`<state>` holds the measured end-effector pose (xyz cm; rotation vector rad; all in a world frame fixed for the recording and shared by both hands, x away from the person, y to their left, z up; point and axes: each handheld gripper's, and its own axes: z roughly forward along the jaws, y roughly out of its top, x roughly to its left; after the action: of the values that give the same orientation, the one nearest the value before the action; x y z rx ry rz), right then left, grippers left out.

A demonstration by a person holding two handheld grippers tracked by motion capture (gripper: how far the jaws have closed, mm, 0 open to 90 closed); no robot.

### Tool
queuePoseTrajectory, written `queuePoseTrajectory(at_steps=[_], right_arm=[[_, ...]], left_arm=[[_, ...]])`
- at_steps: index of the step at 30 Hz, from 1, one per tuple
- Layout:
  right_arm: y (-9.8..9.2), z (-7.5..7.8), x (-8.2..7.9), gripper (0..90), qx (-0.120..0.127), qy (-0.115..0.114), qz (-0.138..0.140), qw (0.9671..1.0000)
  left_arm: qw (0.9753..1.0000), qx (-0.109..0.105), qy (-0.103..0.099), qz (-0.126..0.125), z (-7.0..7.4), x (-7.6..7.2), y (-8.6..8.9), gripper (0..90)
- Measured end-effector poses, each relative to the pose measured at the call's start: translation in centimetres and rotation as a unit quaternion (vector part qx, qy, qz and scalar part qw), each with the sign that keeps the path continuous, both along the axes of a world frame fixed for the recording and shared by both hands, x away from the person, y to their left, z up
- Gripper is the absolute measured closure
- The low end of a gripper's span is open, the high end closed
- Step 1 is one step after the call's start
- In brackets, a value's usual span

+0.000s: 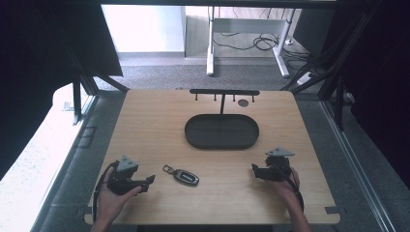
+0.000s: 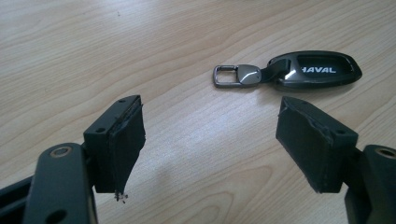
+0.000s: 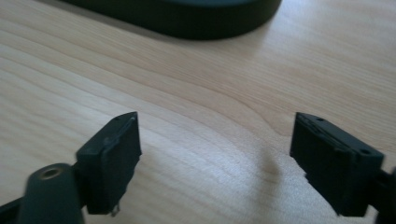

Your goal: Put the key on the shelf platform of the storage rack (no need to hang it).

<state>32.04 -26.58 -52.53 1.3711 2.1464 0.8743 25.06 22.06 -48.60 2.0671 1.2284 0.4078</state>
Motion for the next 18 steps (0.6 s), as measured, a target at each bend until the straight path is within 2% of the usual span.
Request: queuePoseTrajectory(at_steps=[5, 10, 18], right_arm=[[-1.1, 0.9, -1.2, 22.5, 0.024, -0.005, 0.003, 0.9997], [-1.9, 1.6, -1.7, 24.6, 0.039, -0.005, 0.012, 0.9992], [-1.9, 1.4, -1.8, 28.8, 0.036, 0.006, 0.021, 0.9991]], left_arm=[[1.0, -0.003, -0.001, -0.004, 0.0, -0.1, 0.0, 24.0], [1.0, -0.006, 0.002, -0.007, -0.1, 0.0, -0.3, 24.0], [1.0, -0.004, 0.003, -0.006, -0.2, 0.3, -0.3, 23.9]])
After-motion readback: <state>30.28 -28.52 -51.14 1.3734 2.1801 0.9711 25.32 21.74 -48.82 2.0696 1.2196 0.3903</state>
